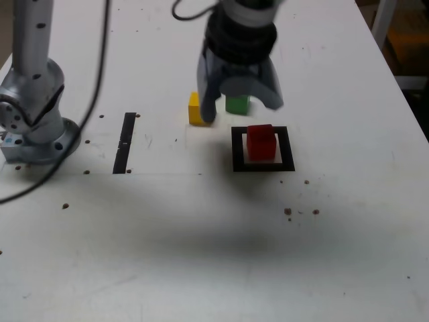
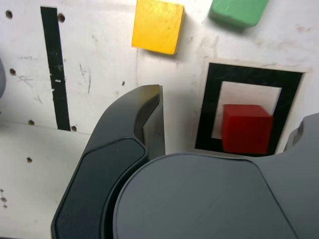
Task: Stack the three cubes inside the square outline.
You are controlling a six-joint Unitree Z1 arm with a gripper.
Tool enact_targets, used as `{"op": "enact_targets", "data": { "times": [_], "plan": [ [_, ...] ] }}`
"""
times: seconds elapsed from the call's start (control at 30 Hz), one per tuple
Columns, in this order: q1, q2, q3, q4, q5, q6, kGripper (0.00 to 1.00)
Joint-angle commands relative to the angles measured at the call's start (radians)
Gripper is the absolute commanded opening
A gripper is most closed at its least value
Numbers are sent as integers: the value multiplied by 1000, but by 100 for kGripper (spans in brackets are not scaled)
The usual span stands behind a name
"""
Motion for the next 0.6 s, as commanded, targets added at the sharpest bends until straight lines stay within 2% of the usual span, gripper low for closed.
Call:
{"op": "enact_targets", "data": {
  "times": [0.0,0.1,0.2,0.4,0.57],
  "plan": [
    [23,-65,81,-15,34,16,99],
    [59,-142,205,-73,69,53,99],
    [87,-190,296,-135,85,91,99],
    [133,-205,392,-206,91,157,99],
    [149,-184,409,-222,87,196,97]
  ]
}}
